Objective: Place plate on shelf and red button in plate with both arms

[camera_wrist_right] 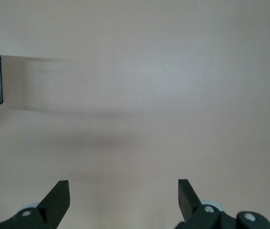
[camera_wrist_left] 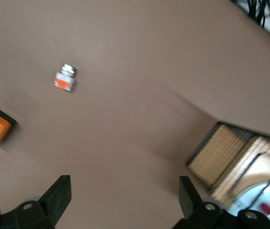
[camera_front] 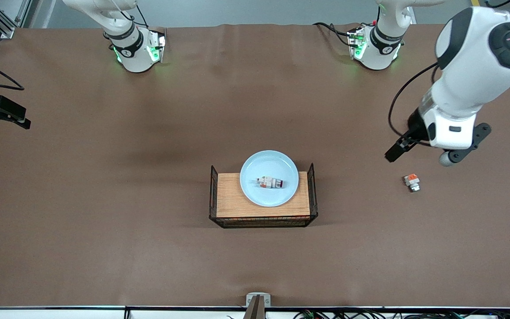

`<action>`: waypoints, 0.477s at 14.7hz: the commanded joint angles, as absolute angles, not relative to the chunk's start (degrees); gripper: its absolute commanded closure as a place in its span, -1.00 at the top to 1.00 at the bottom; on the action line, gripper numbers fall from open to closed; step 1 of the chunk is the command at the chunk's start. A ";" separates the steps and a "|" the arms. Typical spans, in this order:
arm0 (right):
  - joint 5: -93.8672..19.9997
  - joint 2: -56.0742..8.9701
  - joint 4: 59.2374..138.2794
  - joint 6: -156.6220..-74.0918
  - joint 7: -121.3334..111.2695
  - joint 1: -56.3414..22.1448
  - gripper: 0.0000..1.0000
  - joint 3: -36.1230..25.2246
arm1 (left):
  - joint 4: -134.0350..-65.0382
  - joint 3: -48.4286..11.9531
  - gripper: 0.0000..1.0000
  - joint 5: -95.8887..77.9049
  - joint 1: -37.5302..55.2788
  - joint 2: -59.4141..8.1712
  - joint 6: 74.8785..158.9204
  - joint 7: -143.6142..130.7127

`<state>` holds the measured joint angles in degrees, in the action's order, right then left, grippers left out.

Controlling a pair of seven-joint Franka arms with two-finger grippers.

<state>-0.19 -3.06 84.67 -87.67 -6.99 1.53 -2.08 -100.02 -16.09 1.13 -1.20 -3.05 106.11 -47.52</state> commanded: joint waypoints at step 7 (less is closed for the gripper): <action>-0.79 -2.29 84.73 -87.19 -7.56 1.32 1.00 -2.29 | -103.18 -16.08 0.98 -2.54 -13.17 5.26 98.27 -14.35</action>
<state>-0.19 -3.06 84.65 -87.67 -7.00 1.51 -2.08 -101.73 -15.93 -0.20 -10.67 2.09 99.77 -19.67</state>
